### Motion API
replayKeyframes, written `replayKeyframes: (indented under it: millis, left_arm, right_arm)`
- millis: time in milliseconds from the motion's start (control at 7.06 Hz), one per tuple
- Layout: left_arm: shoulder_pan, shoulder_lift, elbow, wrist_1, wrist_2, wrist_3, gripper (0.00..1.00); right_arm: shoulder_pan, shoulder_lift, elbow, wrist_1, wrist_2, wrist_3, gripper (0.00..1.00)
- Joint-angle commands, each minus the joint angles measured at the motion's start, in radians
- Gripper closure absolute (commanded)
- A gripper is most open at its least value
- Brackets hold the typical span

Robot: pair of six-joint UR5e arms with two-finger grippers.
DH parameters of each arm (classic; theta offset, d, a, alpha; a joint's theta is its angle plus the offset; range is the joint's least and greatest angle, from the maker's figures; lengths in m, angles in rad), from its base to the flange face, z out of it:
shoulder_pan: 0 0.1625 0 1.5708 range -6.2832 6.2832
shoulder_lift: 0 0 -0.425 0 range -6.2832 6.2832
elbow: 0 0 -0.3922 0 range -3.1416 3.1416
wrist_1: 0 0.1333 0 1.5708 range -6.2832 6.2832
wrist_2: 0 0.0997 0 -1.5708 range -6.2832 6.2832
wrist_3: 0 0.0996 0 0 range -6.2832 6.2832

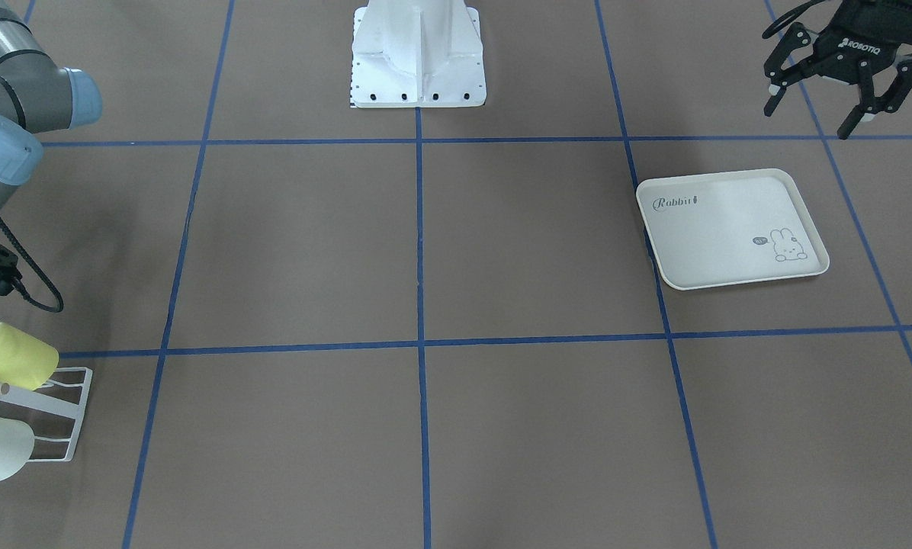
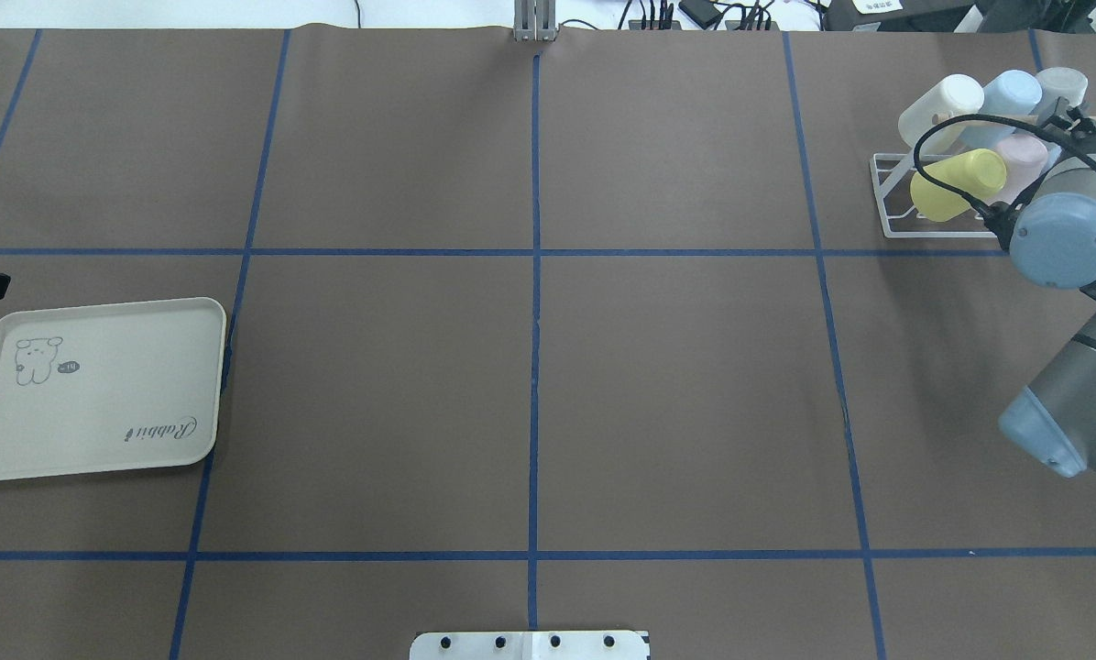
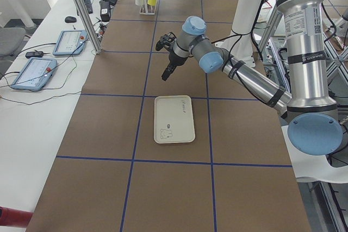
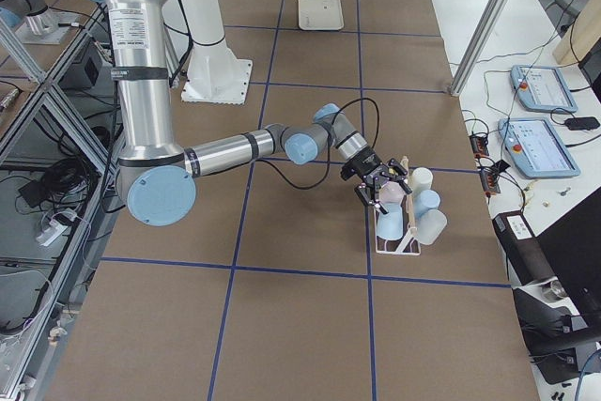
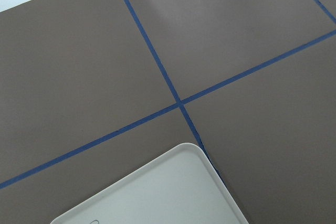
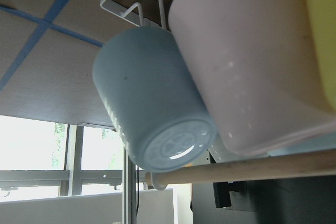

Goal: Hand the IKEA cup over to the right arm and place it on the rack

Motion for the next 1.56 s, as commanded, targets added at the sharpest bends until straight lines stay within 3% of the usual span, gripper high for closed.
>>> replayKeyframes:
  millis: [0,567,709,850,992,1134,1417]
  left_arm:
    - [-0.001,0.000,-0.003,0.000,0.000,0.000,0.00]
    - [-0.003,0.003,-0.006,0.000,0.000,0.005,0.00]
    - [-0.021,0.005,-0.006,0.002,0.000,0.015,0.00]
    - [-0.052,0.006,-0.001,0.008,0.002,0.047,0.00]
    - [-0.128,0.006,0.017,0.020,0.002,0.169,0.00]
    - [-0.212,0.008,0.053,0.028,0.002,0.284,0.00]
    - [-0.398,0.006,0.110,0.124,0.000,0.572,0.00]
  right_arm:
    - [0.066,0.022,0.055,-0.004,0.072,0.009,0.01]
    - [0.414,0.037,0.057,-0.010,0.575,0.159,0.01]
    - [0.497,0.012,0.051,-0.016,0.724,0.326,0.01]
    - [0.538,-0.033,0.043,-0.017,0.815,0.559,0.01]
    - [0.562,-0.086,0.031,-0.008,0.919,0.936,0.01]
    - [0.573,-0.145,0.029,-0.005,0.981,1.018,0.02]
    - [0.651,-0.217,0.034,-0.019,1.206,1.200,0.02]
